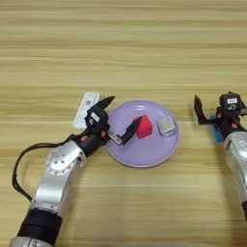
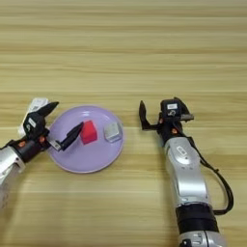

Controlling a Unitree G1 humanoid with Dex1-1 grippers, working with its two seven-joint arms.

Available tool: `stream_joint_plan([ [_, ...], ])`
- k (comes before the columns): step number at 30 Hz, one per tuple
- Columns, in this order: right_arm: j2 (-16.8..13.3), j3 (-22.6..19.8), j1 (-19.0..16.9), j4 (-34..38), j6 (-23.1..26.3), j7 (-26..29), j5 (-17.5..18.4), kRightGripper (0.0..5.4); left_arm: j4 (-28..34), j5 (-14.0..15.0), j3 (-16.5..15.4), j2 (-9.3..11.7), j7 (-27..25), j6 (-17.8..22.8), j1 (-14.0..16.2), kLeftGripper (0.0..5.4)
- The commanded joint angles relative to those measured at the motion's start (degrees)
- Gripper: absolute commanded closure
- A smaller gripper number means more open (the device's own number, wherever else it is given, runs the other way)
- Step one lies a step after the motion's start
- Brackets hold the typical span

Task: Move the objects on the table

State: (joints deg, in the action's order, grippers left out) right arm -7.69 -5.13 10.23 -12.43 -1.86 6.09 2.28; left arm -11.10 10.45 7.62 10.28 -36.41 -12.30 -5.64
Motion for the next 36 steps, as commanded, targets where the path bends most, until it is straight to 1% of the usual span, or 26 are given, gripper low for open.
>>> stream_joint_plan([
  [1, 0.00, -0.82, 1.30, -0.21, -0.24, -1.02, 0.32, 0.00, -3.11, -1.06, 1.68, -0.20, -1.47, 0.43, -2.05, 0.00],
  [5, 0.02, -0.94, 1.21, 0.45, -0.01, -1.32, 0.30, 0.00, -5.76, -1.91, 3.99, -1.02, -3.11, -0.22, -2.35, 0.00],
  [15, 0.06, -0.85, 0.83, 1.10, 0.16, -1.29, 0.26, 0.00, -13.35, -3.98, 5.98, -3.07, -3.39, -3.04, -3.57, 0.00],
  [25, 0.06, -0.78, 0.49, 1.78, 0.35, -1.31, 0.17, 0.00, -21.64, -4.83, 4.94, -4.78, -1.95, -5.70, -6.34, 0.00],
  [30, 0.08, -0.74, 0.54, 1.71, 0.29, -1.32, 0.12, 0.00, -23.10, -4.89, 4.36, -5.10, -1.85, -6.70, -7.04, 0.00],
  [36, 0.09, -0.70, 0.60, 1.68, 0.29, -1.31, 0.09, 0.00, -23.47, -4.99, 4.17, -5.20, -1.75, -7.20, -7.24, 0.00],
])
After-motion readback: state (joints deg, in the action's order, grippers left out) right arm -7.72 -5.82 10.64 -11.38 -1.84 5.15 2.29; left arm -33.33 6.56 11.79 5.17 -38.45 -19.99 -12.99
